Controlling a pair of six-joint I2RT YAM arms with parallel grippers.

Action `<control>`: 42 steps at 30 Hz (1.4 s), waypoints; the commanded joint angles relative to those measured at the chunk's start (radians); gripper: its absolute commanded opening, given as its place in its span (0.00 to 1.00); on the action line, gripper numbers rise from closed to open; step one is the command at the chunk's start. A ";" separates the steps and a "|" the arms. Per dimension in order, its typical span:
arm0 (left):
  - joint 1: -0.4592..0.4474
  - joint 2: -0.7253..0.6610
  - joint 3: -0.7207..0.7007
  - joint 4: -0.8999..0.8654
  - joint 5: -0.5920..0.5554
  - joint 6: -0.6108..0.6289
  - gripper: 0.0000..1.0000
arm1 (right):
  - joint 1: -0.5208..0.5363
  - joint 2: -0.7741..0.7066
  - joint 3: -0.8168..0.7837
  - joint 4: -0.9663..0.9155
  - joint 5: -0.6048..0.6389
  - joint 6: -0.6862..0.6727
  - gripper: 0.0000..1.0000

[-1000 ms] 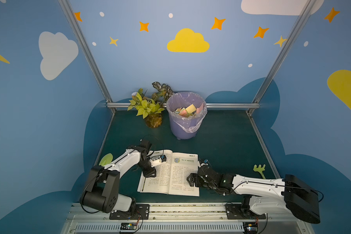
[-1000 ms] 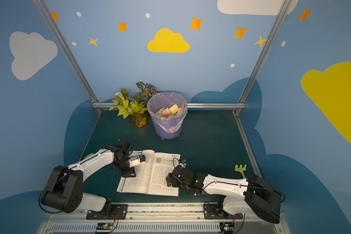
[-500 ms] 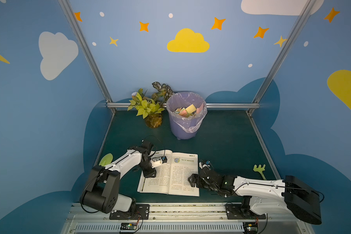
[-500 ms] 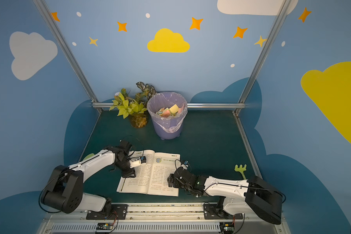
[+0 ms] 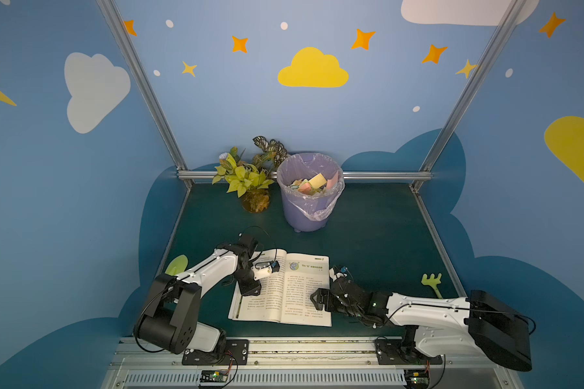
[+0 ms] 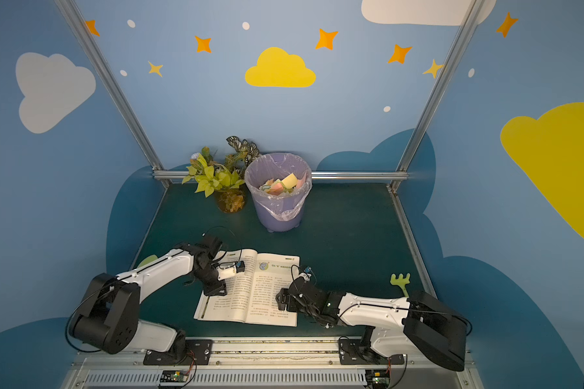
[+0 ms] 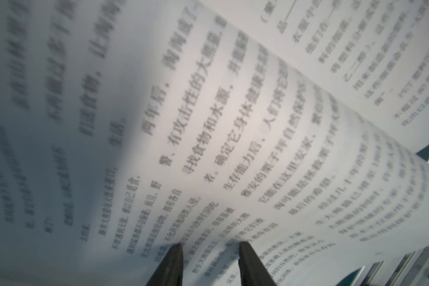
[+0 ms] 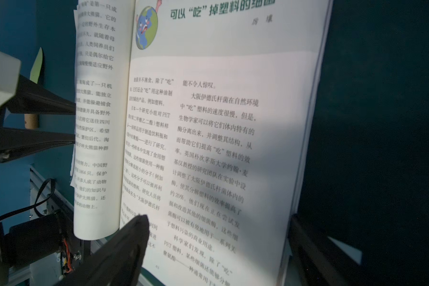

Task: Peel off the used sticky note
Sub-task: Turn the page of the book at the center of the board.

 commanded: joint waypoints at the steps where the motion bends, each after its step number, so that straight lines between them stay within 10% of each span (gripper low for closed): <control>1: -0.009 0.015 -0.016 -0.001 0.006 -0.005 0.41 | 0.020 0.000 -0.006 0.083 -0.046 0.013 0.93; 16: -0.025 0.024 -0.023 0.010 -0.002 -0.009 0.41 | 0.059 0.098 -0.001 0.301 -0.073 0.050 0.93; 42: -0.026 -0.003 -0.019 0.013 -0.002 -0.013 0.40 | 0.175 -0.078 0.059 0.161 0.066 -0.012 0.93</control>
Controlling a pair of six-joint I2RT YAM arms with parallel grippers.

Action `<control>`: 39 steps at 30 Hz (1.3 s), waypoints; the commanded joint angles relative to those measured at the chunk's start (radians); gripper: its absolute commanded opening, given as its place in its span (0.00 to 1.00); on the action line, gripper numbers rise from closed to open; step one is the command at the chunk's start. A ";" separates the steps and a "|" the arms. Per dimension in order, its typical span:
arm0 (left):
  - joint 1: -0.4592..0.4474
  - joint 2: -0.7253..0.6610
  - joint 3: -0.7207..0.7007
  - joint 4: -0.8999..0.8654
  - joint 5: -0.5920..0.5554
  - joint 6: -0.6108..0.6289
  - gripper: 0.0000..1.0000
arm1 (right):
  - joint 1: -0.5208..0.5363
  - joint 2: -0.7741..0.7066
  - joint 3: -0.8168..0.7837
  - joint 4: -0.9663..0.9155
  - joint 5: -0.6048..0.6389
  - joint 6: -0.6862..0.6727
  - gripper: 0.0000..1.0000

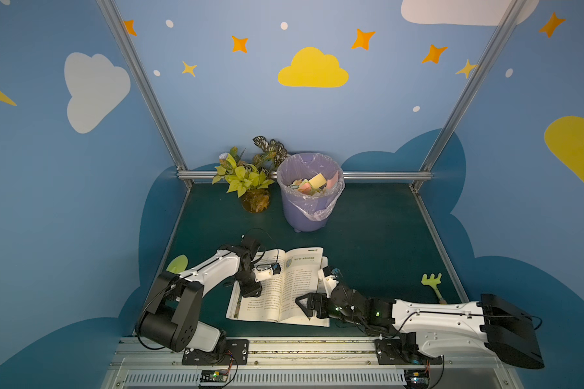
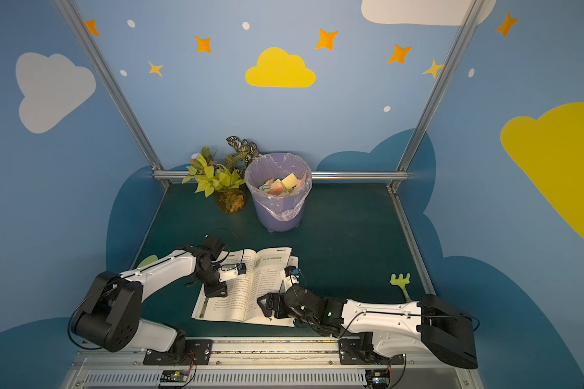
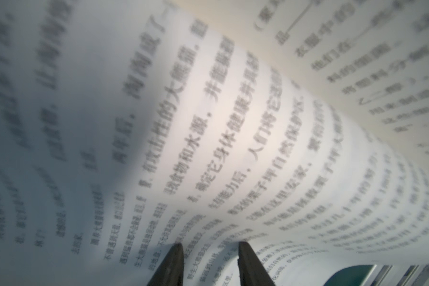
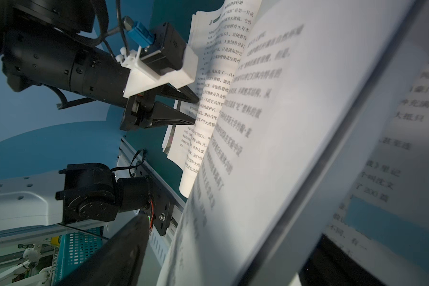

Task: Peel off the used sticky note
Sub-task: Turn the page of the book at the center of the board.

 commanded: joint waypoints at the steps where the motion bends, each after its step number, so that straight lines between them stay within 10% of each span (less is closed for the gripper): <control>1: -0.004 -0.018 -0.004 -0.006 0.019 -0.007 0.40 | 0.011 0.007 0.032 0.009 0.016 -0.023 0.93; 39: 0.502 -0.157 0.260 -0.116 0.583 -0.123 0.39 | 0.065 0.613 0.634 -0.054 -0.153 -0.182 0.94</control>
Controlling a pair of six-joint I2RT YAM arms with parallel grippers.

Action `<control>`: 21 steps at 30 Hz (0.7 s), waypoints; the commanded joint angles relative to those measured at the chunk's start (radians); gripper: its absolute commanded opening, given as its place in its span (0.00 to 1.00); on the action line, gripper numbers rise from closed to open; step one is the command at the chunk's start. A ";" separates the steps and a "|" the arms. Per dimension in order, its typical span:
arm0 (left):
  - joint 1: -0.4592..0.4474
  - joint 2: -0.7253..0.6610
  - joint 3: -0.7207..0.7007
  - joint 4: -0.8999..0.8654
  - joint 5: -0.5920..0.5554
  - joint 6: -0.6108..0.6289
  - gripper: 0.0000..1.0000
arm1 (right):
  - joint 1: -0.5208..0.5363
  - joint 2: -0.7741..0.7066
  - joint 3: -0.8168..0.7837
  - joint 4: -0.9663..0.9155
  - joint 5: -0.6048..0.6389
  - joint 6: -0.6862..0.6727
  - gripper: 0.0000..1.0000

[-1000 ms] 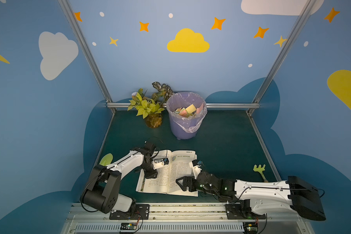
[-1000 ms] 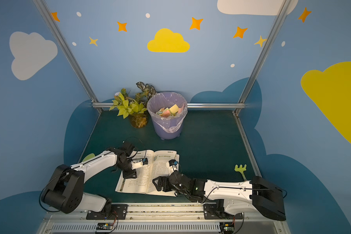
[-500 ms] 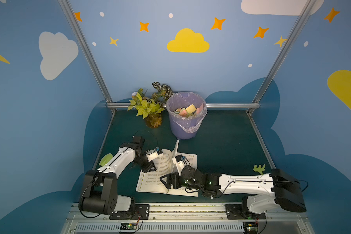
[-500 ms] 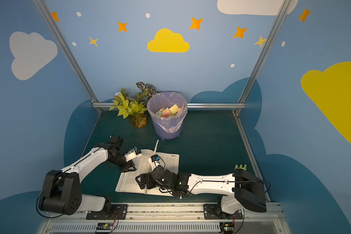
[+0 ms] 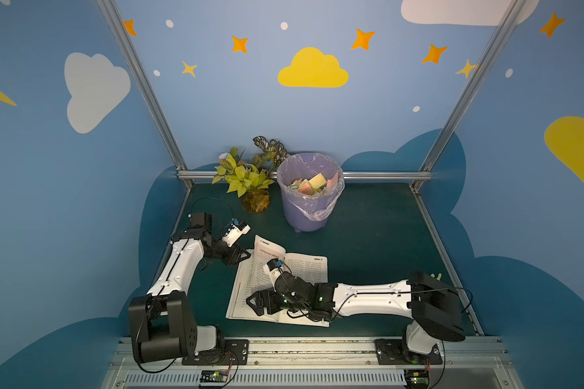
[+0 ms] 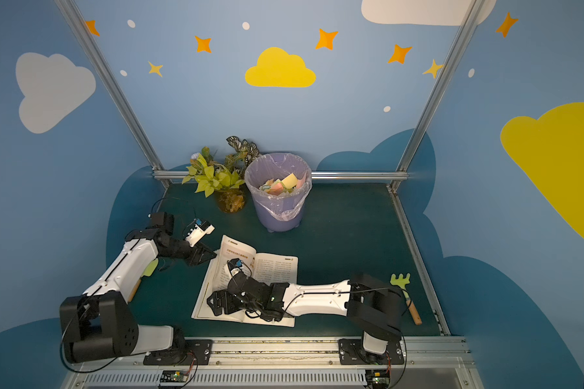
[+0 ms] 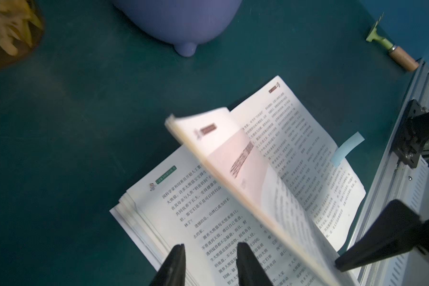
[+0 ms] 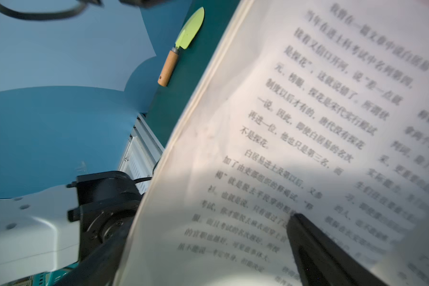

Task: Peel off the used sticky note
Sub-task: Turn the page of the book at the center of the board.

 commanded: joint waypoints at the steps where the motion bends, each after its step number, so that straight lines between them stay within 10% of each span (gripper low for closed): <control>1: 0.007 -0.052 0.021 -0.059 0.102 -0.001 0.39 | 0.007 0.057 0.051 -0.013 -0.042 -0.003 0.94; 21: -0.213 -0.104 -0.052 -0.079 -0.033 0.044 0.41 | 0.058 0.016 -0.011 -0.073 -0.033 -0.019 0.95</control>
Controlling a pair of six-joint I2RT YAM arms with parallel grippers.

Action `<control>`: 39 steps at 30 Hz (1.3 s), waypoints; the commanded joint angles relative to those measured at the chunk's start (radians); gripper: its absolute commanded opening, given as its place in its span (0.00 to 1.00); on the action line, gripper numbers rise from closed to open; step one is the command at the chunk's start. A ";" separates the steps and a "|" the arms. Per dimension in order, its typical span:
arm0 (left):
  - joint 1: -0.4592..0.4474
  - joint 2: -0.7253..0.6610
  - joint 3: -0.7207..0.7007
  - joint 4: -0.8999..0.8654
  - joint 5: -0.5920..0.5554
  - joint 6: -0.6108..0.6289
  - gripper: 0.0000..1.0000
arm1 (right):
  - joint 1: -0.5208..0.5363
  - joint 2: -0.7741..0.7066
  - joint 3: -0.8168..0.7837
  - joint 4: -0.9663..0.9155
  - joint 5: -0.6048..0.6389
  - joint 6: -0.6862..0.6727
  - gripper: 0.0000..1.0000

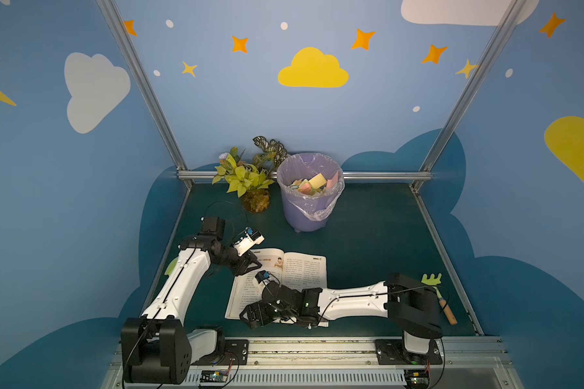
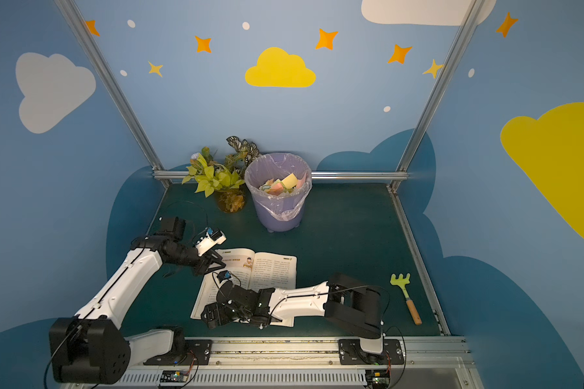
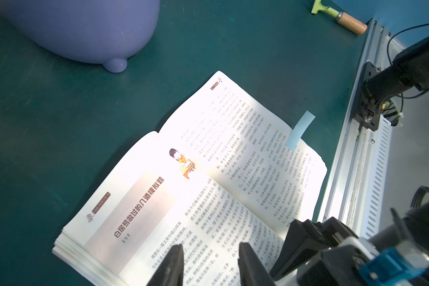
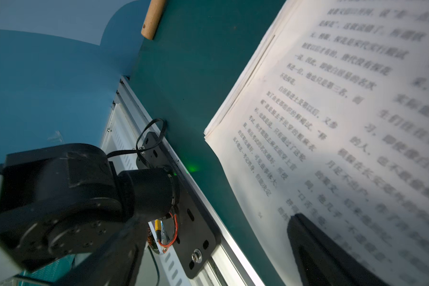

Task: Peel off the used sticky note
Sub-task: Turn the page of the book at the center of the board, then tear off the note from the book.

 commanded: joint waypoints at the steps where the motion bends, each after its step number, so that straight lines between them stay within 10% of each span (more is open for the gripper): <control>1: -0.039 0.005 -0.004 -0.012 -0.033 -0.011 0.41 | 0.010 -0.115 -0.069 -0.051 0.052 -0.005 0.95; 13: -0.321 0.115 0.062 0.026 -0.205 -0.099 0.41 | -0.107 -0.666 -0.417 -0.474 0.413 0.172 0.98; 21: -0.523 0.228 0.102 0.090 -0.271 -0.145 0.41 | -0.198 -0.906 -0.687 -0.415 0.452 0.169 0.91; 39: -0.694 0.564 0.312 0.093 -0.322 -0.165 0.40 | -0.318 -0.789 -0.762 -0.120 0.225 0.123 0.60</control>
